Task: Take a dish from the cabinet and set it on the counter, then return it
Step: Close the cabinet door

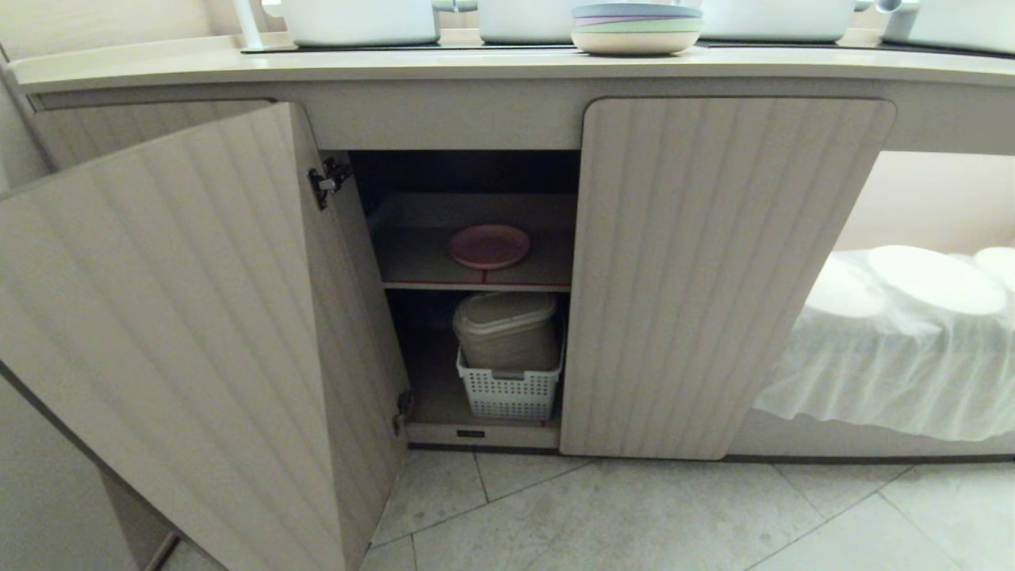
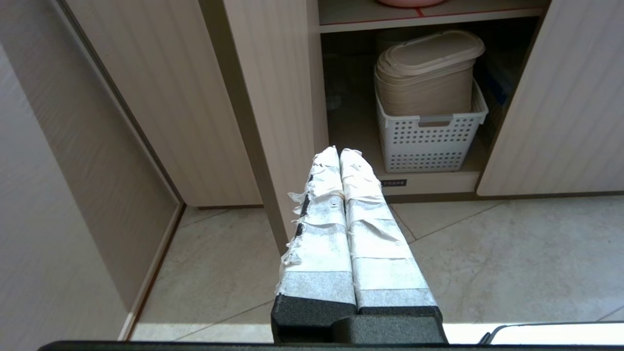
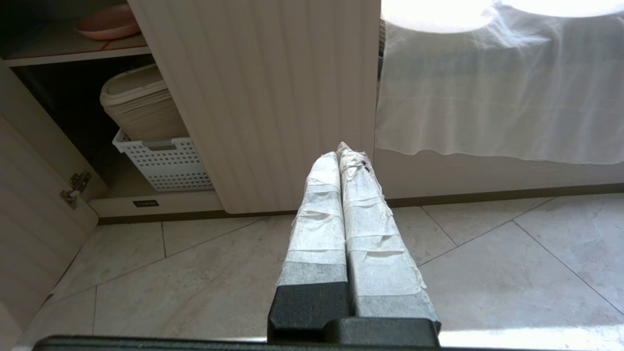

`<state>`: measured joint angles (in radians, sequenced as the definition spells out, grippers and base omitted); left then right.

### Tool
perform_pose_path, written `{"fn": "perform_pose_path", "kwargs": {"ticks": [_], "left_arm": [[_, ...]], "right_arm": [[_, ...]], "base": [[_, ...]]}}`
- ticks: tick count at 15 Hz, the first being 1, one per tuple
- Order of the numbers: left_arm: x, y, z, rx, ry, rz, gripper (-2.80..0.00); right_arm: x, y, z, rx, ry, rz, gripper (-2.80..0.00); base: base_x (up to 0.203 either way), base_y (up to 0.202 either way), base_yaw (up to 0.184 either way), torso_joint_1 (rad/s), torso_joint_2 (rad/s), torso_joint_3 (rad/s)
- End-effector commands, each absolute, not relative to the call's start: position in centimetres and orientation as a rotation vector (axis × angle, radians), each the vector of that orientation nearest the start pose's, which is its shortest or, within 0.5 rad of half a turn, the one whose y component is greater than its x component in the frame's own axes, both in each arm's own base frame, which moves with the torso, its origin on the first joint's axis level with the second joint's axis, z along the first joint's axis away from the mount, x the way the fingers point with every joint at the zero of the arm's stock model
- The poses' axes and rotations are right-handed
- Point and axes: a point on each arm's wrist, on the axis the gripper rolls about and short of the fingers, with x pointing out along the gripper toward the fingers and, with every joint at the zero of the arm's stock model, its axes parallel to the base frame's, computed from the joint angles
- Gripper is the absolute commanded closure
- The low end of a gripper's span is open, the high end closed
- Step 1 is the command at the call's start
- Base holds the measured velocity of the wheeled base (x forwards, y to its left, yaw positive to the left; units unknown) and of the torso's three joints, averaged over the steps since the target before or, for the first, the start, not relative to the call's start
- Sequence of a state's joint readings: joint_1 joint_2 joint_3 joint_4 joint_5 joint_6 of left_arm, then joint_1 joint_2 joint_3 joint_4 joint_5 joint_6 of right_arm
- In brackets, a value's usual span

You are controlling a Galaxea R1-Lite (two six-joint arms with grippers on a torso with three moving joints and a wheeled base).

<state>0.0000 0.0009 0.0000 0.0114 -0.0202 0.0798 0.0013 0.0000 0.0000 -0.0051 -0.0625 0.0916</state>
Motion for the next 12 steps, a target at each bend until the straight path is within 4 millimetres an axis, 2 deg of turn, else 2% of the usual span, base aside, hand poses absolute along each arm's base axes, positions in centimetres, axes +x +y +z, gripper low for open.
{"fn": "perform_pose_path", "kwargs": {"ticks": [1,7,9,12], "left_arm": [[-2.3,0.0,7.4,0.080,0.011,-0.020,0.00],[-2.3,-0.1,7.4,0.112,0.014,-0.028,0.00],[-2.5,-0.2,8.4,0.156,-0.045,-0.065,0.00],[-2.5,-0.1,10.5,0.148,-0.059,-0.032,0.00]], "right_arm": [[-2.3,-0.1,7.6,0.092,-0.009,-0.061,0.00],[-2.3,-0.1,7.6,0.092,-0.007,-0.061,0.00],[-2.3,-0.1,7.6,0.092,-0.008,-0.061,0.00],[-2.3,-0.1,7.6,0.092,-0.009,-0.061,0.00]], "base": [[0.000,0.000,0.000,0.000,0.00,0.000],[0.000,0.000,0.000,0.000,0.00,0.000],[0.000,0.000,0.000,0.000,0.00,0.000],[0.000,0.000,0.000,0.000,0.00,0.000]]}}
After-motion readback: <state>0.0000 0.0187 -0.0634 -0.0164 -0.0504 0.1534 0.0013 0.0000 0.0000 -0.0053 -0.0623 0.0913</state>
